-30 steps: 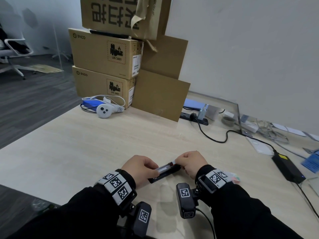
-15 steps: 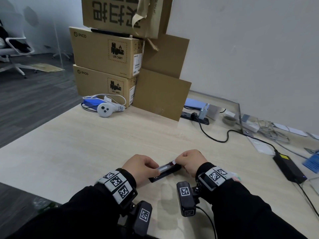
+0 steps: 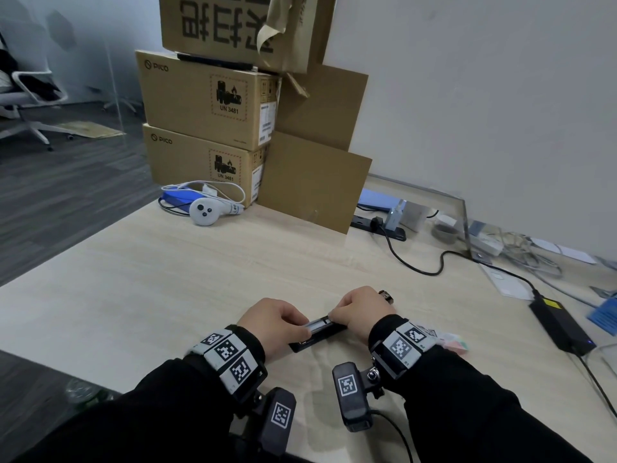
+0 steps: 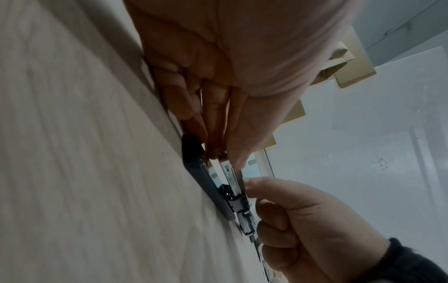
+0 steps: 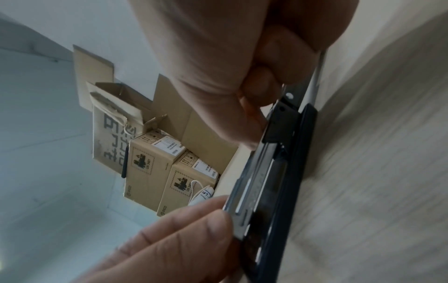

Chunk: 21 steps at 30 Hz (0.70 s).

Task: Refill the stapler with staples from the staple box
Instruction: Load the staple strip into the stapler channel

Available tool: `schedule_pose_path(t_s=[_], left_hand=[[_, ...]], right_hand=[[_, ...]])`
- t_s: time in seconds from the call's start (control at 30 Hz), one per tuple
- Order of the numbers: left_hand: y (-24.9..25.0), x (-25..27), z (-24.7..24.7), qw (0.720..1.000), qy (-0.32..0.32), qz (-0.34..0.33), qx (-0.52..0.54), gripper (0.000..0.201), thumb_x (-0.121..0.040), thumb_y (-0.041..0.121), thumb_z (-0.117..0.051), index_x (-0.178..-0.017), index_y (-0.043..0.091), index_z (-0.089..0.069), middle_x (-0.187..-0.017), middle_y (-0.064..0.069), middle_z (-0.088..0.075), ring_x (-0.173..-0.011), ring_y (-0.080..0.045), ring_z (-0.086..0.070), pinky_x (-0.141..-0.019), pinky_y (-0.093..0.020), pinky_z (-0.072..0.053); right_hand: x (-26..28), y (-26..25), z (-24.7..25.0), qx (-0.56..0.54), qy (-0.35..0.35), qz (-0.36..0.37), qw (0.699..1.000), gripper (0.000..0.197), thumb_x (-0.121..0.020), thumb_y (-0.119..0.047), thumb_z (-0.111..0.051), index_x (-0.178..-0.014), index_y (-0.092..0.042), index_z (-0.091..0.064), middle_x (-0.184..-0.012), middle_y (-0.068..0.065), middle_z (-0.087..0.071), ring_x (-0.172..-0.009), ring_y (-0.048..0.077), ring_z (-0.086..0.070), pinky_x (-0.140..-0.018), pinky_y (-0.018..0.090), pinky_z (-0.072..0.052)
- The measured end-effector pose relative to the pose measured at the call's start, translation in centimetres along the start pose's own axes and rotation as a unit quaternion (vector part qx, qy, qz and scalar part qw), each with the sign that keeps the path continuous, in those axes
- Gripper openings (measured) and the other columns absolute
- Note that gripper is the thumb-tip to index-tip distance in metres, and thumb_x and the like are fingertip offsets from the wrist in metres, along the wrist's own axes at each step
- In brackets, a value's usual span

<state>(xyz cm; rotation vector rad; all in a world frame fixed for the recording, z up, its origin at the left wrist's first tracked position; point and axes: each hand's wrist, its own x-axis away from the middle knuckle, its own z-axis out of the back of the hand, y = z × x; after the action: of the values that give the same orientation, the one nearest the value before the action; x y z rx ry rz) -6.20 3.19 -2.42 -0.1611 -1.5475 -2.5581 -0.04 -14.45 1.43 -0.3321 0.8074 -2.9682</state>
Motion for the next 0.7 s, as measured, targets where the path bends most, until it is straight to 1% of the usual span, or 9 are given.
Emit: schedule_pose_path(t_s=[0.1, 0.2, 0.3, 0.37, 0.4, 0.47, 0.53, 0.63, 0.7], left_hand=[[-0.1, -0.1, 0.0, 1.000, 0.000, 0.000, 0.002, 0.009, -0.070, 0.029, -0.078, -0.077, 0.024, -0.080, -0.075, 0.006, -0.079, -0.081, -0.016, -0.075, -0.080, -0.036, -0.059], [-0.2, -0.1, 0.0, 1.000, 0.000, 0.002, 0.000, 0.009, -0.071, 0.029, -0.079, -0.079, 0.024, -0.079, -0.074, 0.007, -0.079, -0.080, -0.015, -0.075, -0.079, -0.032, -0.057], [-0.2, -0.1, -0.1, 1.000, 0.000, 0.003, -0.006, 0.008, -0.073, 0.028, -0.079, -0.080, 0.024, -0.078, -0.074, 0.006, -0.078, -0.079, -0.014, -0.074, -0.075, -0.029, -0.055], [-0.1, -0.1, 0.0, 1.000, 0.001, 0.002, -0.011, 0.007, -0.074, 0.028, -0.078, -0.079, 0.024, -0.077, -0.073, 0.007, -0.078, -0.077, -0.013, -0.074, -0.074, -0.030, -0.056], [0.0, -0.1, 0.0, 1.000, 0.001, 0.001, -0.014, 0.006, -0.074, 0.028, -0.077, -0.078, 0.024, -0.077, -0.072, 0.007, -0.078, -0.076, -0.013, -0.074, -0.074, -0.030, -0.056], [0.1, 0.0, -0.1, 1.000, 0.000, -0.001, -0.021, 0.005, -0.074, 0.028, -0.077, -0.078, 0.024, -0.076, -0.072, 0.007, -0.078, -0.076, -0.013, -0.074, -0.076, -0.032, -0.057], [0.1, 0.0, -0.1, 1.000, -0.002, -0.003, -0.019, 0.005, -0.074, 0.028, -0.077, -0.079, 0.024, -0.077, -0.072, 0.007, -0.078, -0.076, -0.013, -0.074, -0.077, -0.033, -0.058], [0.2, 0.2, 0.0, 1.000, -0.011, -0.011, -0.020, 0.006, -0.074, 0.027, -0.076, -0.079, 0.024, -0.077, -0.074, 0.005, -0.078, -0.078, -0.016, -0.075, -0.079, -0.036, -0.059], [0.2, 0.3, 0.1, 1.000, -0.019, -0.017, -0.017, 0.008, -0.073, 0.028, -0.076, -0.079, 0.023, -0.078, -0.073, 0.005, -0.079, -0.078, -0.018, -0.075, -0.081, -0.037, -0.059]], right_hand=[[-0.3, 0.6, 0.0, -0.049, 0.021, 0.008, 0.999, 0.016, -0.075, -0.028, -0.071, -0.075, -0.013, -0.076, -0.066, -0.002, -0.066, -0.066, 0.018, -0.060, -0.060, 0.027, -0.044], [-0.3, 2.2, 0.2, -0.199, 0.087, -0.011, 0.976, 0.023, -0.080, -0.026, -0.067, -0.070, -0.005, -0.072, -0.058, 0.000, -0.058, -0.059, 0.021, -0.051, -0.062, 0.032, -0.043], [0.4, 3.4, 0.2, -0.322, 0.115, -0.063, 0.938, 0.016, -0.087, -0.023, -0.060, -0.084, -0.011, -0.070, -0.068, 0.004, -0.057, -0.056, 0.021, -0.046, -0.049, 0.028, -0.037], [0.8, 3.7, 0.0, -0.354, 0.107, -0.095, 0.924, 0.013, -0.091, -0.024, -0.055, -0.097, -0.020, -0.066, -0.078, 0.005, -0.059, -0.059, 0.020, -0.050, -0.044, 0.025, -0.040], [0.9, 3.7, -0.1, -0.372, 0.101, -0.109, 0.916, 0.013, -0.091, -0.024, -0.054, -0.101, -0.025, -0.063, -0.083, 0.006, -0.059, -0.061, 0.020, -0.053, -0.045, 0.026, -0.044], [0.8, 3.8, -0.2, -0.416, 0.082, -0.137, 0.895, 0.017, -0.089, -0.025, -0.055, -0.106, -0.030, -0.058, -0.092, 0.009, -0.060, -0.070, 0.022, -0.057, -0.052, 0.030, -0.052], [0.9, 3.6, -0.2, -0.450, 0.067, -0.149, 0.878, 0.022, -0.089, -0.025, -0.055, -0.111, -0.029, -0.054, -0.097, 0.010, -0.059, -0.076, 0.024, -0.058, -0.061, 0.038, -0.057], [1.1, 3.2, -0.1, -0.479, 0.059, -0.160, 0.861, 0.026, -0.094, -0.027, -0.054, -0.119, -0.027, -0.047, -0.090, 0.011, -0.058, -0.076, 0.028, -0.060, -0.079, 0.049, -0.058], [1.1, 2.8, 0.1, -0.498, 0.064, -0.165, 0.849, 0.033, -0.097, -0.027, -0.053, -0.128, -0.027, -0.042, -0.087, 0.010, -0.055, -0.074, 0.029, -0.060, -0.077, 0.048, -0.058]])
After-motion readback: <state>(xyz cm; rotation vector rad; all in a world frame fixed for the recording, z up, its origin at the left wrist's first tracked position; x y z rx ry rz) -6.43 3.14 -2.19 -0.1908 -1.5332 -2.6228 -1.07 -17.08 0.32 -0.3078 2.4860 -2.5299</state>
